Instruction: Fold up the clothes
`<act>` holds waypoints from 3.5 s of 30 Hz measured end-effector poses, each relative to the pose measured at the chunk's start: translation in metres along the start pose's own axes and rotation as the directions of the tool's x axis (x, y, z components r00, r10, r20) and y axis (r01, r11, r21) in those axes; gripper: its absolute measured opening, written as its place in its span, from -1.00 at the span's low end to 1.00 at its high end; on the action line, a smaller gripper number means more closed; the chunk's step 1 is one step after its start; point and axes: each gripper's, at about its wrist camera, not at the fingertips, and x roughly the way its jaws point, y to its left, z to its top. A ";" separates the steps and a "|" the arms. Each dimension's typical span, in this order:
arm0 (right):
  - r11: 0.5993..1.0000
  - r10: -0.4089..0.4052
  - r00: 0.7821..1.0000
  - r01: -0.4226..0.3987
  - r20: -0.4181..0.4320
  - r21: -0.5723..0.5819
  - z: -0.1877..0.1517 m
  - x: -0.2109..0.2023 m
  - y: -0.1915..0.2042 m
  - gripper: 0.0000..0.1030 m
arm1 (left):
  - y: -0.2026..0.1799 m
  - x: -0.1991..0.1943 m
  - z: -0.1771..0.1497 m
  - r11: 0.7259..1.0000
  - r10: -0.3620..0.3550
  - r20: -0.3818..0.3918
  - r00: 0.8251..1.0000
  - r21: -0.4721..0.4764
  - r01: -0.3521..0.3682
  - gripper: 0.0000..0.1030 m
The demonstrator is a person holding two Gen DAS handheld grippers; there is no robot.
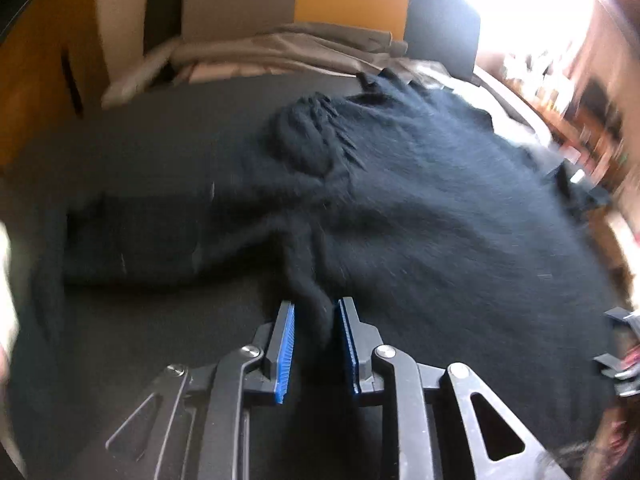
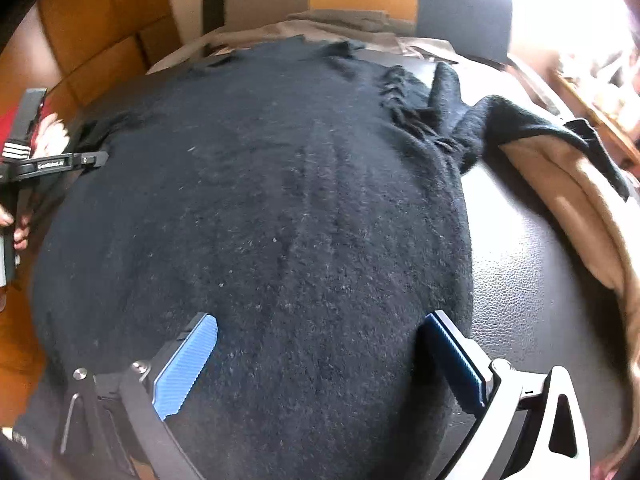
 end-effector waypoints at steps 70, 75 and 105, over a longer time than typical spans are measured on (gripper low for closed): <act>0.842 -0.268 0.946 0.138 0.182 0.522 0.096 -0.041 -0.263 1.00 | -0.153 -0.009 -0.012 0.956 -0.249 0.023 0.968 0.168 0.242 -0.48; 0.902 -0.333 0.936 0.282 0.112 0.326 0.126 -0.016 -0.252 0.98 | -0.144 -0.005 -0.011 0.946 -0.308 0.026 0.951 0.112 0.304 -0.47; 0.716 0.588 0.767 -0.641 0.256 0.276 0.120 0.022 -0.017 0.25 | -0.042 -0.001 0.005 0.654 -0.630 0.149 0.762 -0.428 0.624 -0.20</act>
